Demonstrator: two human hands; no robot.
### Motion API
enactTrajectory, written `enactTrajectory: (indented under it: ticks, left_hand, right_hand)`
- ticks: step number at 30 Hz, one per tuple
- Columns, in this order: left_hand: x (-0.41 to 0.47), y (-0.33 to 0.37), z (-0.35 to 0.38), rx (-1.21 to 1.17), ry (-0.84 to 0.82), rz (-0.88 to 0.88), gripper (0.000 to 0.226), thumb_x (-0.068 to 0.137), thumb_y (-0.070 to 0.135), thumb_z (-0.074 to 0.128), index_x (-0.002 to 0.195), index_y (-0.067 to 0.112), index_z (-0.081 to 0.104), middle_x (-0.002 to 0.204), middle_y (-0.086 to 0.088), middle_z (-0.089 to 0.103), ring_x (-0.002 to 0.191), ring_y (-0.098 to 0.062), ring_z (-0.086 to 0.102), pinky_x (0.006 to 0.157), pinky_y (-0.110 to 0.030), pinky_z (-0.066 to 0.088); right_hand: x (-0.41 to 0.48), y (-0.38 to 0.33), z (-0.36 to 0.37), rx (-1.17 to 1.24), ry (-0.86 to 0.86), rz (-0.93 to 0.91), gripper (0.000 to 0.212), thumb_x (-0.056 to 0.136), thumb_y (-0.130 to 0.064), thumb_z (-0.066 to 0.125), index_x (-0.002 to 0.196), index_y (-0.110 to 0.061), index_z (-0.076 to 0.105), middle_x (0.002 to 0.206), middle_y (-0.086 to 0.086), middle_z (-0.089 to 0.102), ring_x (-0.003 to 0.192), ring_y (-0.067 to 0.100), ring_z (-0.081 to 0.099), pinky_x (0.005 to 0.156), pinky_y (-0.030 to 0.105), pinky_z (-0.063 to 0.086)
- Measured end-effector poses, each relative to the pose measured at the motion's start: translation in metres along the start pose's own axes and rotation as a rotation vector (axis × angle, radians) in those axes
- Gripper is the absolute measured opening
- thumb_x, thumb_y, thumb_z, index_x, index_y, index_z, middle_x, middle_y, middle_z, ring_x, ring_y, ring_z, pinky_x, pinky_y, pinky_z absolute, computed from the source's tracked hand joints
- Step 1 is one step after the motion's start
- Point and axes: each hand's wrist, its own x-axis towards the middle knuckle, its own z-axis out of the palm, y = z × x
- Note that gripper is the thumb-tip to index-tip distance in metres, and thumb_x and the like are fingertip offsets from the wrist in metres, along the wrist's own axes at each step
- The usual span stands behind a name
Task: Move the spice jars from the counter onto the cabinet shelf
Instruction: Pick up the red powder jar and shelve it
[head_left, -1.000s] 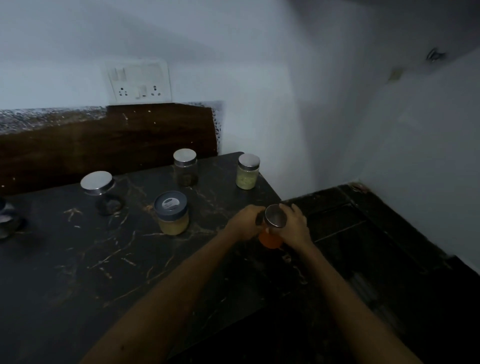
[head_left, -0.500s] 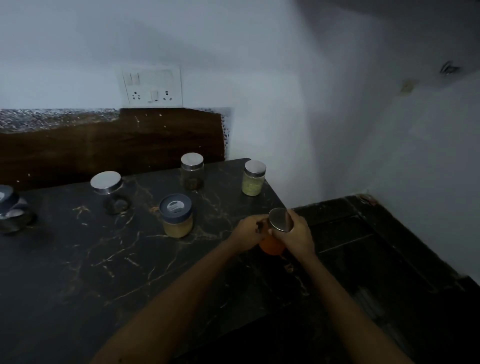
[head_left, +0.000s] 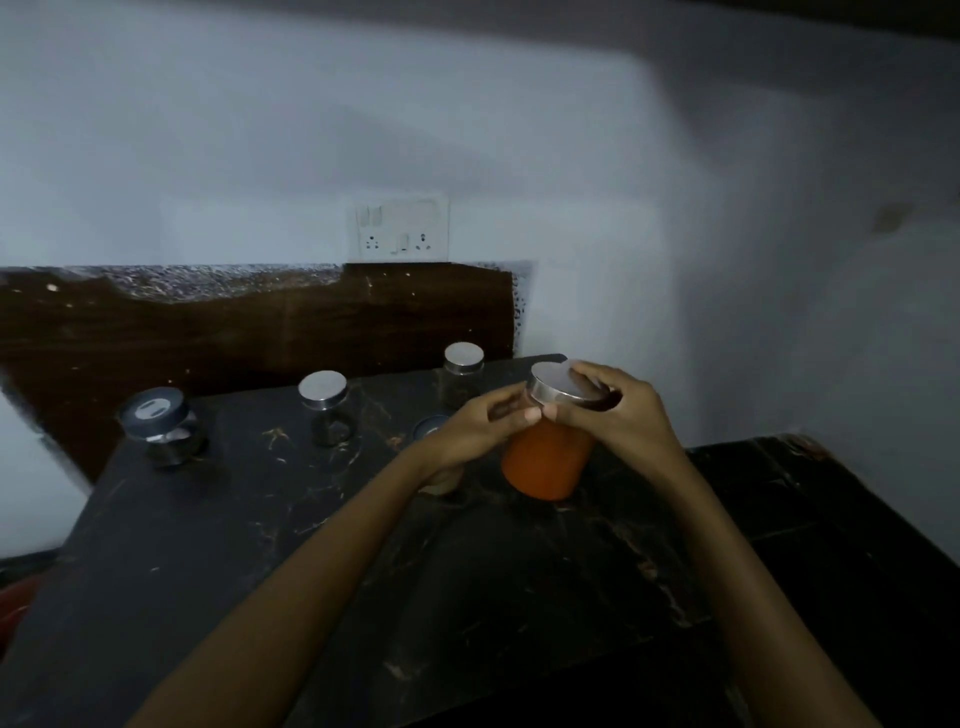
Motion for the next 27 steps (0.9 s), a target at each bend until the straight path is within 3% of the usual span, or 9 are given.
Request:
enactTrajectory:
  ticks: [2,3,6,8,13,16,19,23,27]
  left_hand:
    - [-0.023,0.018,-0.006,-0.062,-0.018,0.007,0.032,0.094,0.036,0.048,0.125,0.029,0.046,0.116,0.011,0.056,0.122,-0.015,0.052,0.077,-0.016,0.052]
    - [-0.035,0.027,-0.008,-0.098,-0.035,0.022,0.036,0.086,0.049,0.055,0.117,0.032,0.048,0.110,0.014,0.058,0.114,-0.009,0.058,0.071,-0.014,0.053]
    - [-0.066,0.041,-0.016,-0.221,-0.085,0.057,0.088,0.038,0.077,0.072,0.112,0.036,0.047,0.108,0.009,0.058,0.089,0.000,0.068,0.065,-0.017,0.055]
    - [-0.079,0.038,-0.025,-0.318,-0.070,0.053,0.097,0.030,0.081,0.071,0.112,0.035,0.047,0.111,0.004,0.058,0.087,-0.003,0.070,0.066,-0.022,0.057]
    - [-0.100,0.026,-0.037,-0.525,-0.042,0.013,0.100,0.048,0.082,0.066,0.132,0.032,0.043,0.128,-0.012,0.059,0.114,-0.030,0.061,0.091,-0.046,0.052]
    - [-0.112,0.025,-0.043,-0.578,-0.007,0.008,0.105,0.050,0.076,0.071,0.138,0.029,0.038,0.134,-0.017,0.054,0.119,-0.037,0.055,0.098,-0.054,0.045]
    - [-0.120,0.029,-0.049,-0.557,0.094,0.056,0.093,0.046,0.076,0.072,0.125,0.035,0.047,0.123,-0.010,0.062,0.112,-0.028,0.062,0.091,-0.047,0.052]
    - [-0.131,0.041,-0.054,-0.438,0.245,0.109,0.049,0.080,0.067,0.046,0.121,0.040,0.049,0.119,-0.003,0.064,0.107,-0.019,0.065,0.086,-0.037,0.055]
    - [-0.139,0.048,-0.058,-0.352,0.292,0.153,0.031,0.085,0.060,0.044,0.112,0.044,0.048,0.117,0.006,0.059,0.102,-0.010,0.064,0.077,-0.024,0.055]
  right_hand:
    - [-0.002,-0.024,0.006,0.040,-0.012,-0.060,0.067,0.069,-0.034,0.077,0.128,-0.012,0.054,0.128,0.005,0.057,0.115,0.019,0.054,0.095,0.035,0.048]
    - [-0.003,-0.035,0.009,0.060,-0.020,-0.075,0.066,0.069,-0.034,0.077,0.128,-0.012,0.055,0.127,0.005,0.058,0.114,0.017,0.054,0.095,0.037,0.049]
    - [-0.006,-0.064,0.020,0.104,-0.040,-0.089,0.062,0.070,-0.037,0.074,0.126,-0.016,0.057,0.126,0.002,0.057,0.112,0.016,0.054,0.089,0.032,0.050]
    - [-0.008,-0.079,0.028,0.147,-0.061,-0.113,0.052,0.075,-0.032,0.072,0.123,-0.018,0.059,0.123,0.000,0.059,0.109,0.013,0.054,0.081,0.022,0.048]
    - [-0.018,-0.104,0.050,0.266,-0.105,-0.139,0.032,0.079,-0.030,0.067,0.110,-0.031,0.058,0.107,-0.016,0.057,0.100,0.005,0.053,0.074,0.018,0.045]
    - [-0.022,-0.111,0.064,0.297,-0.141,-0.117,0.045,0.079,-0.040,0.065,0.122,-0.037,0.051,0.129,-0.006,0.048,0.112,0.012,0.047,0.080,0.026,0.045]
    - [-0.029,-0.120,0.080,0.342,-0.115,-0.078,0.065,0.081,-0.044,0.058,0.139,-0.039,0.029,0.144,0.000,0.033,0.111,0.010,0.041,0.078,0.027,0.044]
    - [-0.056,-0.126,0.110,0.332,0.098,-0.107,0.087,0.068,-0.060,0.056,0.144,-0.038,0.017,0.147,-0.002,0.026,0.124,0.017,0.040,0.092,0.043,0.046]
    - [-0.076,-0.129,0.135,0.234,0.143,-0.163,0.093,0.070,-0.044,0.072,0.144,-0.036,0.015,0.144,-0.006,0.023,0.123,0.008,0.030,0.088,0.031,0.042]
